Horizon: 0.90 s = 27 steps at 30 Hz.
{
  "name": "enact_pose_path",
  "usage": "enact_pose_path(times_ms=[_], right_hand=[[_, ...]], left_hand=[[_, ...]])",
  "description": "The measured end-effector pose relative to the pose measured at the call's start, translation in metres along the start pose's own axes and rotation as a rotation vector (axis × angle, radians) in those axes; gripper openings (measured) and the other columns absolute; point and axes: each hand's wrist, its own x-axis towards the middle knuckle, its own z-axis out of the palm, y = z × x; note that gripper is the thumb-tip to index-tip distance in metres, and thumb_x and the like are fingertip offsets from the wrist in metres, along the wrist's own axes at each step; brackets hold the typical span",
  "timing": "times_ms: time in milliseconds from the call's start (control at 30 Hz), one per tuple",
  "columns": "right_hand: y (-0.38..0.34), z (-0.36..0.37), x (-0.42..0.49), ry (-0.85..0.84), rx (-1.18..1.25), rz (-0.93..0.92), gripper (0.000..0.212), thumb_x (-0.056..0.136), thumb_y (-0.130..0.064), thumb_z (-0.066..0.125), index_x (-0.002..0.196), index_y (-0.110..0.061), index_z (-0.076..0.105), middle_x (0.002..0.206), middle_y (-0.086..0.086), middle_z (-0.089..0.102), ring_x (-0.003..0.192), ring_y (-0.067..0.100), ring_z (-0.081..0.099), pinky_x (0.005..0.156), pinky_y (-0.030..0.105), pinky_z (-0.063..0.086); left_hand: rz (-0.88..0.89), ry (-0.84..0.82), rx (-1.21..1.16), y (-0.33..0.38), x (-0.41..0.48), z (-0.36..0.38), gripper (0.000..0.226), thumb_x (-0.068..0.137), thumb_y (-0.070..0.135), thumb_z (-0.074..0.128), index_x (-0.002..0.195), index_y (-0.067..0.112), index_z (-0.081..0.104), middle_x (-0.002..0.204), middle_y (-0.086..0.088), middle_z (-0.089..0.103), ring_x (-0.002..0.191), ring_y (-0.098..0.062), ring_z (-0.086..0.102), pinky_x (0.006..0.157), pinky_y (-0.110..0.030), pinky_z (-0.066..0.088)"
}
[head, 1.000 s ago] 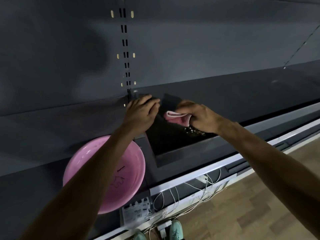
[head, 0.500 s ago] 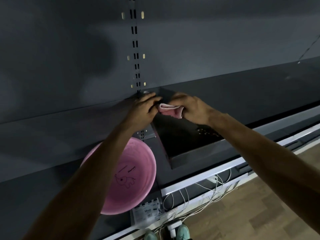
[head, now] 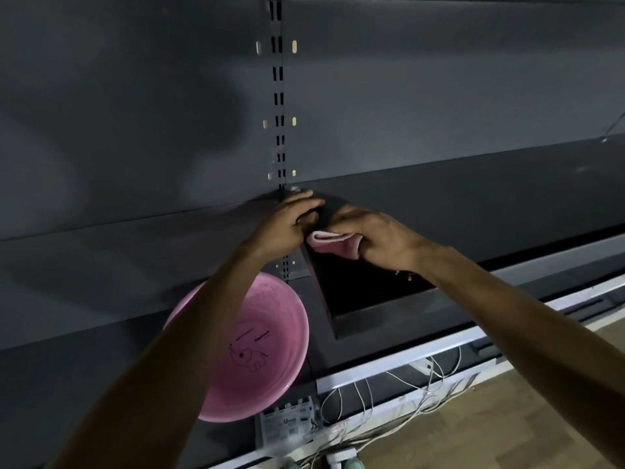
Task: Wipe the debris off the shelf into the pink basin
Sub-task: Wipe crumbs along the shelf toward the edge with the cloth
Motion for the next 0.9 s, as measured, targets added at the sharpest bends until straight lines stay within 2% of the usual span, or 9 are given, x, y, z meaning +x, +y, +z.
enact_pose_path(times_ms=[133, 200, 300, 433, 600, 667, 767, 833, 900], right_hand=[[-0.031, 0.002, -0.02, -0.069, 0.045, -0.183, 0.019, 0.083, -0.016, 0.058, 0.095, -0.01, 0.071, 0.1, -0.002, 0.064, 0.093, 0.008, 0.06, 0.08, 0.026, 0.05], [-0.038, -0.006, -0.03, -0.163, 0.055, -0.177, 0.033, 0.083, -0.031, 0.049, 0.099, -0.013, 0.072, 0.103, -0.006, 0.065, 0.097, 0.006, 0.061, 0.082, 0.019, 0.047], [-0.032, -0.016, -0.029, -0.185, 0.045, -0.222, 0.023, 0.082, -0.012, 0.059, 0.101, -0.015, 0.071, 0.103, -0.014, 0.061, 0.097, -0.002, 0.056, 0.084, 0.021, 0.047], [-0.019, -0.016, -0.014, -0.1, -0.016, -0.132, 0.042, 0.075, -0.022, 0.046, 0.108, -0.02, 0.072, 0.108, -0.006, 0.064, 0.103, 0.01, 0.059, 0.089, 0.031, 0.049], [-0.019, -0.013, -0.031, -0.201, 0.066, -0.267, 0.029, 0.079, -0.003, 0.066, 0.104, -0.016, 0.075, 0.106, -0.007, 0.068, 0.096, -0.007, 0.052, 0.086, 0.008, 0.04], [-0.013, -0.018, -0.039, -0.236, 0.046, -0.286, 0.032, 0.079, 0.001, 0.068, 0.104, -0.018, 0.074, 0.105, -0.007, 0.067, 0.096, -0.002, 0.055, 0.086, 0.016, 0.045], [0.011, -0.039, -0.046, -0.147, 0.123, -0.18, 0.035, 0.079, -0.003, 0.051, 0.101, -0.021, 0.071, 0.101, -0.002, 0.064, 0.095, 0.017, 0.064, 0.081, 0.036, 0.051], [0.033, -0.058, -0.058, -0.031, 0.062, -0.015, 0.038, 0.075, -0.01, 0.043, 0.102, -0.022, 0.067, 0.1, -0.002, 0.064, 0.093, 0.023, 0.064, 0.08, 0.038, 0.05], [0.059, -0.071, -0.077, 0.032, -0.036, 0.154, 0.036, 0.082, -0.005, 0.052, 0.109, -0.021, 0.068, 0.106, 0.001, 0.067, 0.098, 0.026, 0.064, 0.085, 0.038, 0.05]], left_hand=[[-0.038, 0.018, -0.023, 0.01, -0.022, 0.002, 0.05, 0.092, 0.037, 0.046, 0.134, 0.014, 0.058, 0.151, -0.01, 0.04, 0.143, -0.018, 0.03, 0.111, -0.012, 0.014], [-0.035, 0.035, -0.008, 0.017, -0.038, 0.005, 0.052, 0.092, 0.044, 0.045, 0.136, 0.018, 0.056, 0.154, -0.008, 0.037, 0.145, -0.017, 0.025, 0.112, -0.017, 0.014], [-0.056, 0.057, -0.023, 0.025, -0.052, 0.008, 0.06, 0.09, 0.055, 0.044, 0.136, 0.02, 0.055, 0.155, -0.006, 0.035, 0.145, -0.016, 0.024, 0.116, -0.03, 0.02], [-0.131, 0.09, -0.097, 0.035, -0.062, 0.009, 0.045, 0.093, 0.022, 0.064, 0.136, 0.021, 0.055, 0.156, -0.003, 0.034, 0.146, -0.013, 0.025, 0.119, -0.041, 0.025], [-0.156, 0.076, 0.096, 0.053, -0.078, 0.012, 0.047, 0.101, 0.038, 0.045, 0.145, 0.022, 0.045, 0.16, 0.004, 0.023, 0.141, -0.004, 0.025, 0.11, -0.023, 0.023], [-0.182, 0.08, 0.122, 0.063, -0.08, 0.017, 0.048, 0.1, 0.039, 0.046, 0.145, 0.022, 0.043, 0.16, 0.005, 0.021, 0.137, -0.002, 0.027, 0.104, -0.017, 0.022], [-0.238, 0.131, 0.081, 0.079, -0.082, 0.029, 0.045, 0.099, 0.033, 0.052, 0.143, 0.022, 0.047, 0.161, 0.0, 0.021, 0.145, -0.01, 0.023, 0.111, -0.014, 0.018], [-0.296, 0.143, 0.035, 0.092, -0.084, 0.038, 0.045, 0.1, 0.035, 0.05, 0.143, 0.025, 0.047, 0.162, 0.0, 0.018, 0.147, -0.011, 0.018, 0.118, -0.024, 0.017], [-0.342, 0.166, 0.004, 0.101, -0.084, 0.048, 0.046, 0.1, 0.037, 0.047, 0.145, 0.026, 0.045, 0.163, 0.0, 0.013, 0.148, -0.01, 0.012, 0.118, -0.023, 0.012]])
